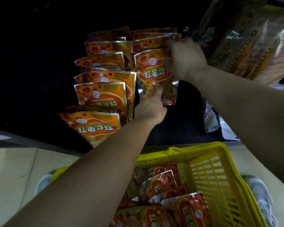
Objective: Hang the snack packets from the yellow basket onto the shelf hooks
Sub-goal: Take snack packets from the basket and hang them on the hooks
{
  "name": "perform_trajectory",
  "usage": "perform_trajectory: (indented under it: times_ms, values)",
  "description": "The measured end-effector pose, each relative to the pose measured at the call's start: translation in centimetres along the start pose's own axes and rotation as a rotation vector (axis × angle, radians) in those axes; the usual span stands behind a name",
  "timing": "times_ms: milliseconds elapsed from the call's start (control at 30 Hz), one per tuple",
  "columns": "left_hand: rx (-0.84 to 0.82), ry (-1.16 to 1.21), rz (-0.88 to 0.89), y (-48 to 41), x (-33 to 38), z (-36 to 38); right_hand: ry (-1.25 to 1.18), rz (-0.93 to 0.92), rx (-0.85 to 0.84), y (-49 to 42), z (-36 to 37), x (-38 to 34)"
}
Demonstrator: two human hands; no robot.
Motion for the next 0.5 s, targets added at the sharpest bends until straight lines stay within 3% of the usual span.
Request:
perform_trajectory:
  times_ms: [167, 500]
  values:
    - [-0.038, 0.034, -0.013, -0.8, -0.5, 0.0, -0.052, -0.030, 0.042, 1.8, -0.7, 0.5]
    - [-0.045, 0.048, 0.040, 3.0, 1.0, -2.4, -0.190, 0.003, -0.058, 7.6, -4.2, 0.0]
Point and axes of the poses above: each hand's wrist, its own y-axis away from the middle knuckle, its own z-axis out of the palm, x = y × z, the point moved 2 cm from there along -y, towards the middle knuckle, and after that the axes turned 8 degrees about x, right-handed, at the moved point
